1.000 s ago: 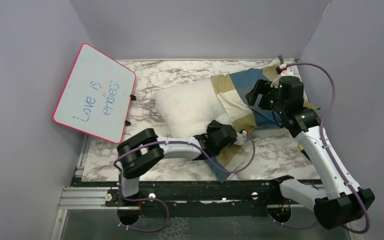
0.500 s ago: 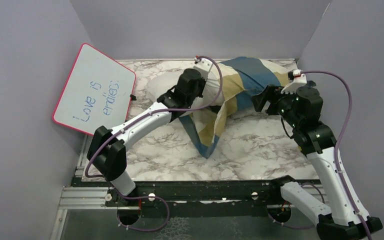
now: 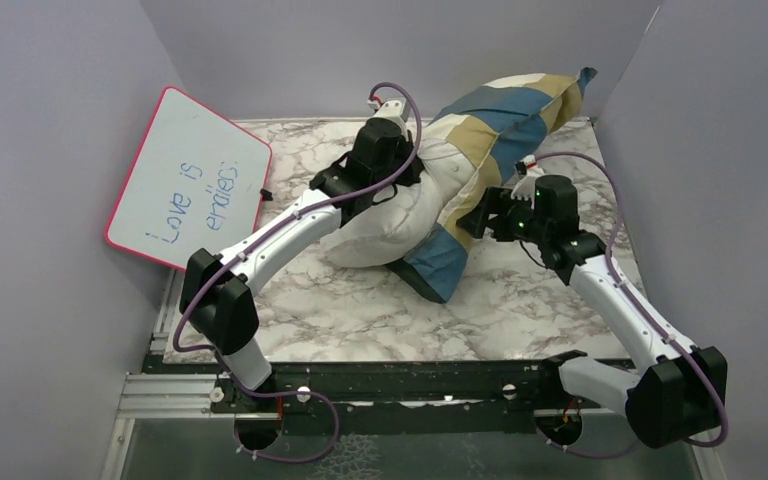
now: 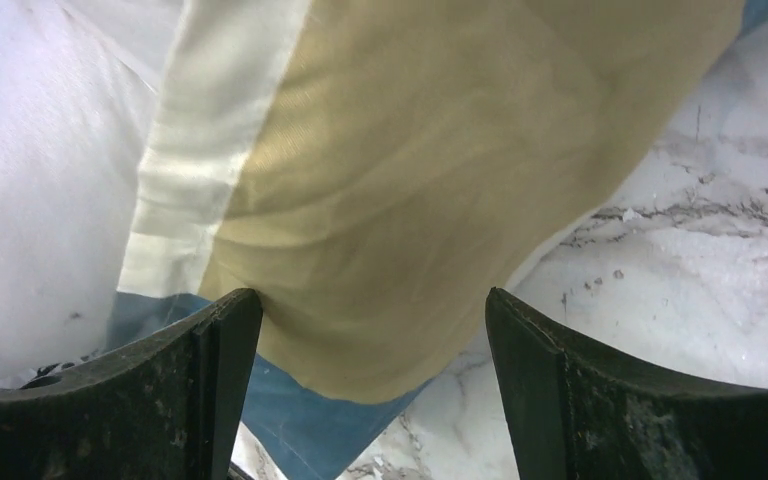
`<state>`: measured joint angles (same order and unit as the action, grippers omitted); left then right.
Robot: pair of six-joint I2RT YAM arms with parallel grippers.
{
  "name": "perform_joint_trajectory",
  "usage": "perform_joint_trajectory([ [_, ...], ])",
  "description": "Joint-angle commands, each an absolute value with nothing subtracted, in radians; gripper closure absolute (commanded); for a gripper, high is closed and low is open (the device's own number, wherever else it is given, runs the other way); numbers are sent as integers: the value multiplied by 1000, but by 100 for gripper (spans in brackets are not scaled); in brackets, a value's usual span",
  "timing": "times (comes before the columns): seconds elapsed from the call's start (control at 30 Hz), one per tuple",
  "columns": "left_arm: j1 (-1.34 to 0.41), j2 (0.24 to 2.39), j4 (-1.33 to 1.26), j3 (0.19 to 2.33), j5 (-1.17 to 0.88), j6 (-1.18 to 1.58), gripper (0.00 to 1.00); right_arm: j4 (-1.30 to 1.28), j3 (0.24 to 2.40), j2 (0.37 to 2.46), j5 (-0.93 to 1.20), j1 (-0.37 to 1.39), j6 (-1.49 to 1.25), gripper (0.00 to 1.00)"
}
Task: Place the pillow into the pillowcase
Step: Stuff the pillow into the pillowcase.
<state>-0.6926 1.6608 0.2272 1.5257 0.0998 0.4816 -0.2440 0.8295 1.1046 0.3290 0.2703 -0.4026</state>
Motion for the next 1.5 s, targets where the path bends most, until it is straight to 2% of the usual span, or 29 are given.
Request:
perform_joint_trajectory([
  [0.0, -677, 1657, 134, 1557, 51, 595, 100, -151, 869, 1141, 301, 294, -366, 13],
  [0.1, -668, 1660, 112, 1546, 52, 630, 100, -96, 842, 1168, 343, 311, -345, 10],
  [0.13, -667, 1664, 109, 1548, 57, 639, 100, -78, 834, 1176, 352, 328, -345, 2],
  [0.17, -665, 1668, 107, 1550, 59, 648, 100, -68, 832, 1186, 348, 353, -345, 1],
  [0.3, -661, 1677, 95, 1552, 65, 674, 100, -51, 842, 1224, 267, 458, -387, 1],
  [0.37, -661, 1673, 83, 1541, 77, 692, 100, -25, 847, 1248, 243, 477, -409, 5],
  [0.4, -659, 1671, 76, 1532, 87, 705, 100, -30, 866, 1267, 233, 484, -410, 16],
  [0.43, -659, 1663, 67, 1521, 98, 719, 100, -48, 888, 1287, 233, 488, -407, 51],
  [0.47, -659, 1656, 58, 1508, 119, 733, 100, -74, 920, 1299, 231, 492, -408, 82],
  [0.5, -660, 1646, 47, 1494, 145, 751, 100, -84, 942, 1295, 240, 499, -403, 97],
  [0.53, -658, 1637, 33, 1478, 177, 761, 100, -86, 962, 1279, 266, 509, -401, 99],
  [0.7, -661, 1618, 7, 1429, 385, 767, 100, -107, 1115, 1153, 585, 554, -453, 100],
  [0.87, -671, 1641, -21, 1410, 495, 802, 100, 333, 996, 1083, 892, 555, -749, 100],
  [1.0, -671, 1641, -60, 1393, 509, 847, 100, 677, 888, 1118, 963, 555, -970, 100],
  [1.2, -655, 1611, -118, 1362, 417, 886, 100, 378, 1066, 1146, 852, 553, -747, 100],
  [1.37, -491, 1513, -277, 1170, 154, 1119, 100, 153, 1314, 1259, 796, 536, -626, 100],
  [1.47, -476, 1457, -307, 1143, 174, 1169, 100, 45, 1529, 1346, 816, 523, -620, 100],
])
